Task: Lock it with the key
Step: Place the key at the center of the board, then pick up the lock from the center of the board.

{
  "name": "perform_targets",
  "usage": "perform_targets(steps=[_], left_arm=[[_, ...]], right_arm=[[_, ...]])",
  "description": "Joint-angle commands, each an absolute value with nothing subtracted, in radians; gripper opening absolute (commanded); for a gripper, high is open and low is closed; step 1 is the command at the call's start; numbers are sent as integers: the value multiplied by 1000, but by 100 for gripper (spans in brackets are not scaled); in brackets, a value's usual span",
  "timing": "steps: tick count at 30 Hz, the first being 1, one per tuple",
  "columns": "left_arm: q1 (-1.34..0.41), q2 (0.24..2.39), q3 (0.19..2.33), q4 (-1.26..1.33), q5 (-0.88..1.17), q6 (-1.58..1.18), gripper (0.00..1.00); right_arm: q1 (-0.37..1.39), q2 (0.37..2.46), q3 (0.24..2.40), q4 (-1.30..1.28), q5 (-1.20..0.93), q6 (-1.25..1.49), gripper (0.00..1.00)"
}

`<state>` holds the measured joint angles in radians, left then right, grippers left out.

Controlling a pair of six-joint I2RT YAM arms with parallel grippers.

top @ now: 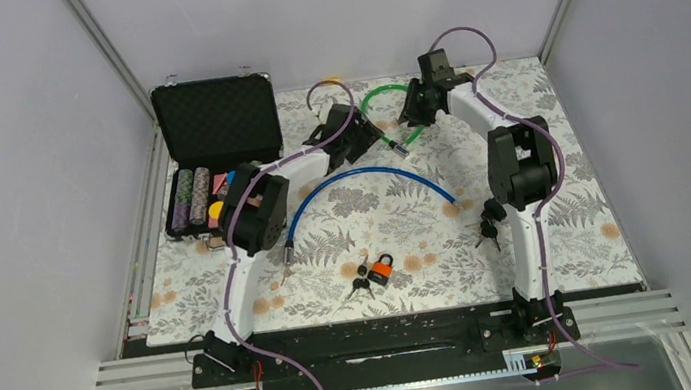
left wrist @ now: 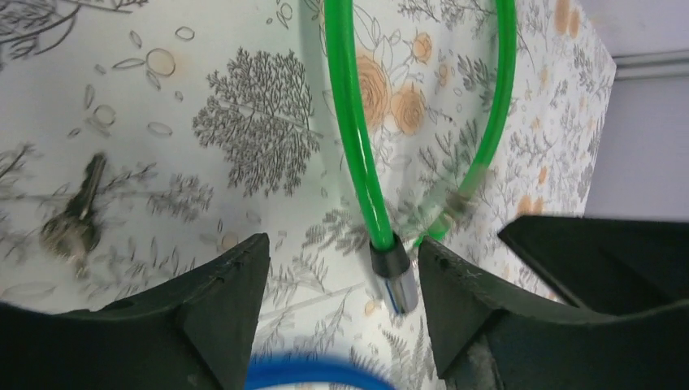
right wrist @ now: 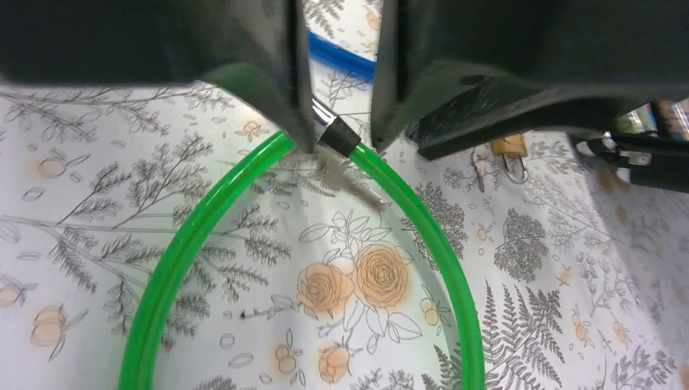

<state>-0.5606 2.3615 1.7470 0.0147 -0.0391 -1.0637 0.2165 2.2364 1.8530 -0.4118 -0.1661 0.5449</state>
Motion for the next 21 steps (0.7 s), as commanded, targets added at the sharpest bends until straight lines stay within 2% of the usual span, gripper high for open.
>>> perform_targets(steps=[1, 3, 5, 9, 12, 18, 21], left_arm=[[-549, 2153, 1670, 55, -73, -898, 71], [-542, 2080, 1620, 49, -86, -826, 75], [-535, 1982, 1554, 44, -89, -743, 78], [-529, 1806, 1408, -49, -133, -611, 82], [-530, 1699, 1306, -129, -178, -566, 83], [-529, 1593, 1167, -319, -260, -592, 82], [-529, 1552, 1092, -392, -306, -623, 79]], right_arm=[[212, 2222, 1908, -489, -124, 493, 49], [213, 2164, 1841, -463, -109, 478, 60], [213, 2086, 1753, -423, -97, 459, 64], [223, 1911, 1506, -324, -130, 395, 67], [270, 1833, 1398, -311, -118, 332, 69], [449, 1831, 1387, -391, 67, 262, 70], [531, 1851, 1403, -395, 72, 269, 69]])
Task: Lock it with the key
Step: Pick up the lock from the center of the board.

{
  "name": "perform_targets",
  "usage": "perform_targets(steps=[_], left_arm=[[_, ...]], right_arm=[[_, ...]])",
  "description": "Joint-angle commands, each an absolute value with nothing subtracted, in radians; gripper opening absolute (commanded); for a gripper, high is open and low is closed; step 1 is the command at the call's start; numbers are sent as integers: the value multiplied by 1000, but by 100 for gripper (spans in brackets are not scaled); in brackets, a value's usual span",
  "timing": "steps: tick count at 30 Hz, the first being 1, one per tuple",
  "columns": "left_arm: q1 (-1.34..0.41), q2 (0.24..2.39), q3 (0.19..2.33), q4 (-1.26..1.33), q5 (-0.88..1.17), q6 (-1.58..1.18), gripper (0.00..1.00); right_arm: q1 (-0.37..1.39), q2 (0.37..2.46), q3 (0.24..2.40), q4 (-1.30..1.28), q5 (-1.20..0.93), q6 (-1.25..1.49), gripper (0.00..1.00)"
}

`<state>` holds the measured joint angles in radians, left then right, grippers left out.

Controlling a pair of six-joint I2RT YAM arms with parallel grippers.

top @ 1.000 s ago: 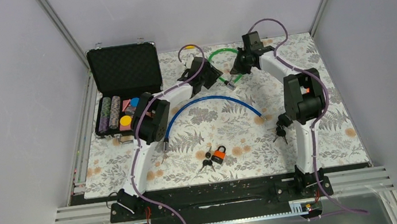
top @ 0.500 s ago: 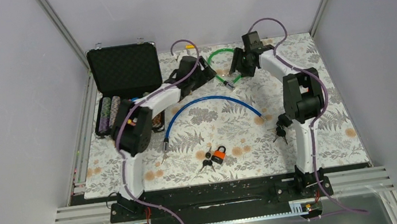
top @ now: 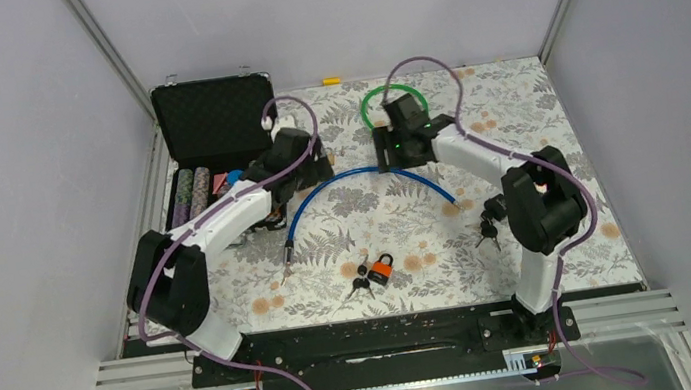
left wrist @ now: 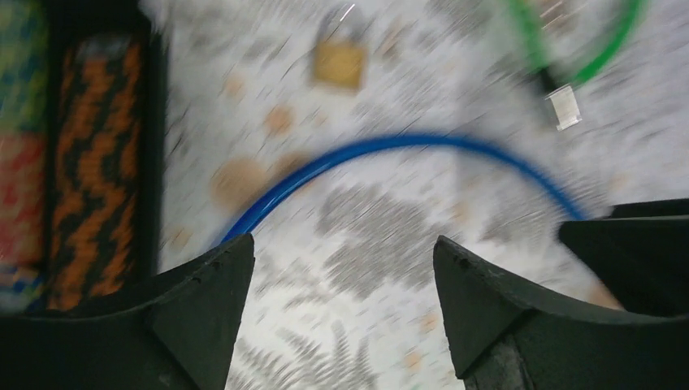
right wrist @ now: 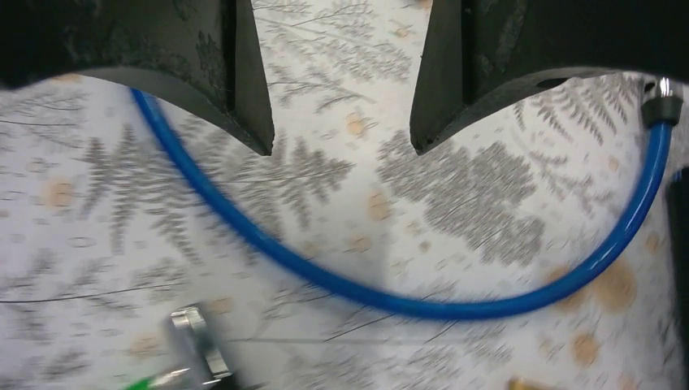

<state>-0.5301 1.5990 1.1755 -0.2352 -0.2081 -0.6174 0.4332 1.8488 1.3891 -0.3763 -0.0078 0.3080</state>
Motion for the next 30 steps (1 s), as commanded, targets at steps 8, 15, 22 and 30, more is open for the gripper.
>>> perform_targets(steps=[8, 15, 22, 30], left_arm=[[-532, 1414, 908, -538, -412, -705, 80], [-531, 1478, 912, -559, -391, -693, 77], [-528, 1530, 892, -499, -356, -693, 67], [-516, 1618, 898, -468, -315, -687, 53]], right_arm=[[593, 1880, 1392, -361, 95, 401, 66], [594, 1864, 1380, -359, 111, 415, 65], [593, 1841, 1360, -360, 112, 415, 65], [593, 1827, 1349, -361, 112, 417, 65]])
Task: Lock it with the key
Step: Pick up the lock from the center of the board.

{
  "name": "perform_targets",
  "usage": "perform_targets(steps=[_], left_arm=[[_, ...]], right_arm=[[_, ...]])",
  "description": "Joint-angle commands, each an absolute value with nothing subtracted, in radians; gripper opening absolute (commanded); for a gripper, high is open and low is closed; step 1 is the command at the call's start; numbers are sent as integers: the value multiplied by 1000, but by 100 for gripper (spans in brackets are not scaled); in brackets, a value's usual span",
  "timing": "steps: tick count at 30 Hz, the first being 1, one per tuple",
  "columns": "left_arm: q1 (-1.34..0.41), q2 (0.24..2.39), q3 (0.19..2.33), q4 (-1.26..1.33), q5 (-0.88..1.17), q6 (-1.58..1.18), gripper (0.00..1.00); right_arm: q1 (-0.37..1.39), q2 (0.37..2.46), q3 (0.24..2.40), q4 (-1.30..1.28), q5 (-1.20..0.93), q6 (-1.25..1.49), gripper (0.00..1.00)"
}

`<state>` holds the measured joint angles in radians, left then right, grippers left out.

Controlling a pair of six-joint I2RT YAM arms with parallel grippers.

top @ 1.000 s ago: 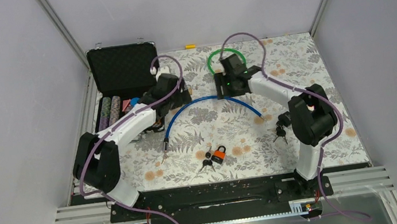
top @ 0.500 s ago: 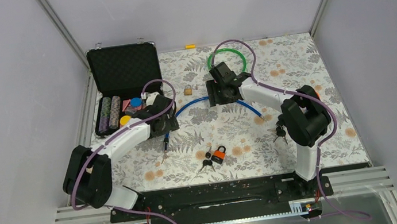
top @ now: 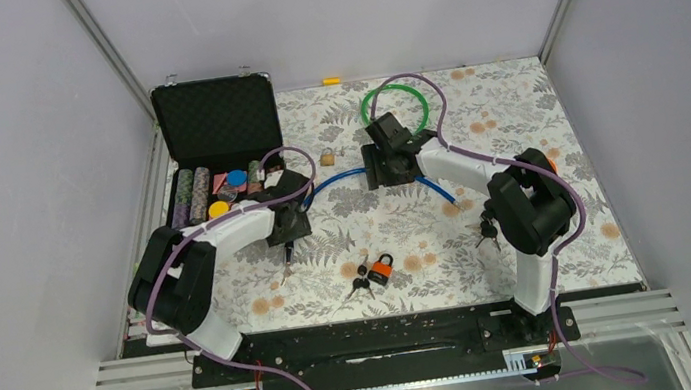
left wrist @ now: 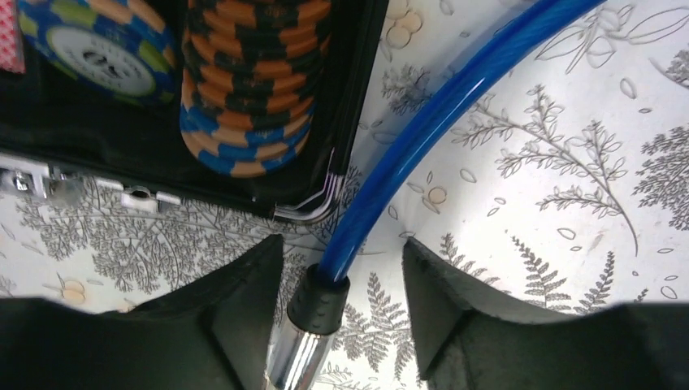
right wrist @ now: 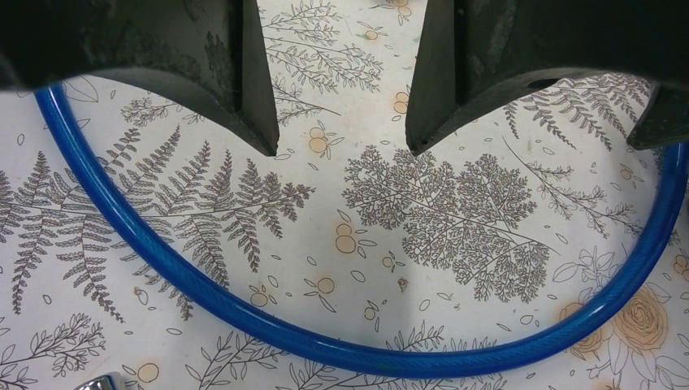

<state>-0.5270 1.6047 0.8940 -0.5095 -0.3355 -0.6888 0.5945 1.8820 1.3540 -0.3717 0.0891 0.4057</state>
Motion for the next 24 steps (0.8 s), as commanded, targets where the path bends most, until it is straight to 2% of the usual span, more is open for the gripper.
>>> perform_targets(steps=[1, 4, 7, 8, 15, 24], left_arm=[[-515, 1619, 897, -468, -315, -684, 48], [-517, 1614, 896, -470, -315, -665, 22], [-520, 1591, 890, -470, -312, -636, 3], [-521, 1581, 889, -469, -312, -626, 0], [-542, 1491, 908, -500, -316, -579, 0], [-566, 1419, 973, -552, -273, -543, 0]], right_arm=[[592, 1826, 1347, -361, 112, 419, 65], [593, 1823, 1345, -361, 106, 424, 65], [593, 1815, 1332, -338, 74, 422, 67], [593, 1810, 1325, -324, 56, 424, 68], [601, 1815, 1273, -158, -188, 636, 66], [694, 1912, 1272, 158, -245, 1083, 66]])
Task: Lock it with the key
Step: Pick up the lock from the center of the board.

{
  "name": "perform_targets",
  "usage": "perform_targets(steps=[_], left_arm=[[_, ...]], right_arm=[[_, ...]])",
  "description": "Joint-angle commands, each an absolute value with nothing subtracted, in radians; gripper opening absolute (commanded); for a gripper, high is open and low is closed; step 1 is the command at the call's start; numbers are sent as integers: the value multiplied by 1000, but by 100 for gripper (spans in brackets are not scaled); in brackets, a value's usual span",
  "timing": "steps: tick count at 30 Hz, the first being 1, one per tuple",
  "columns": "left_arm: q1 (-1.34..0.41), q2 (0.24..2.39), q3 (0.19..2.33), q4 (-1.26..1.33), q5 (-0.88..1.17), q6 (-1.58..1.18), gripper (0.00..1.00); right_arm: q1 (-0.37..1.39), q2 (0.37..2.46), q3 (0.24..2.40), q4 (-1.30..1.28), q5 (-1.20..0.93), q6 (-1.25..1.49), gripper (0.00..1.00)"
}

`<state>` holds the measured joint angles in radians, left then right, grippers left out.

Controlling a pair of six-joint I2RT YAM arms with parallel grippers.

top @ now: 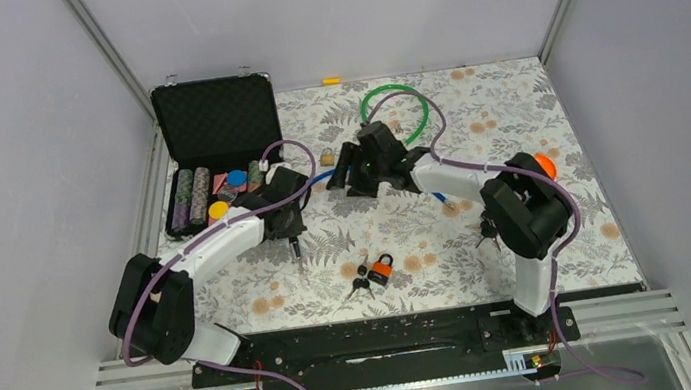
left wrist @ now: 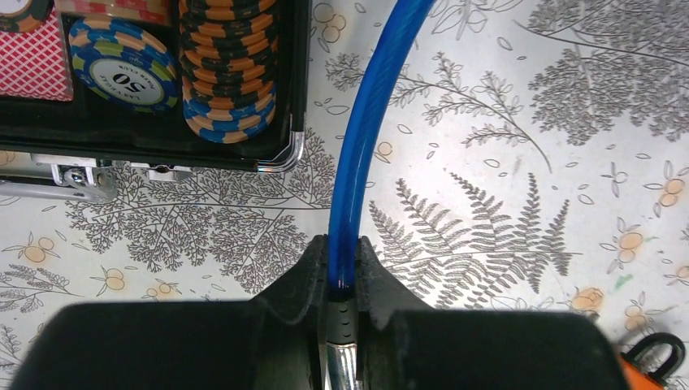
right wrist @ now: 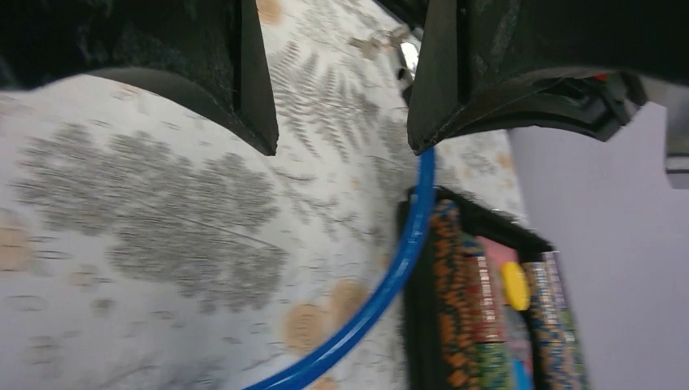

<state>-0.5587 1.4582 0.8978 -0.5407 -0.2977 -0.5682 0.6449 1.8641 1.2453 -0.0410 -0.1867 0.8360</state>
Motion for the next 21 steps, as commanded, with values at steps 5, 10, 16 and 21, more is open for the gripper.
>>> perform_targets(steps=[5, 10, 16, 21], left_arm=[[-567, 1401, 1008, -582, -240, -542, 0], [-568, 1366, 1019, -615, -218, -521, 0], [-568, 1325, 1022, -630, -174, -513, 0], [-568, 1296, 1025, -638, -160, -511, 0]], right_arm=[[728, 2028, 1382, 155, -288, 1227, 66], [733, 2091, 1428, 164, -288, 1243, 66], [734, 2168, 1459, 232, -324, 1322, 64], [734, 2192, 1450, 318, -344, 1382, 51]])
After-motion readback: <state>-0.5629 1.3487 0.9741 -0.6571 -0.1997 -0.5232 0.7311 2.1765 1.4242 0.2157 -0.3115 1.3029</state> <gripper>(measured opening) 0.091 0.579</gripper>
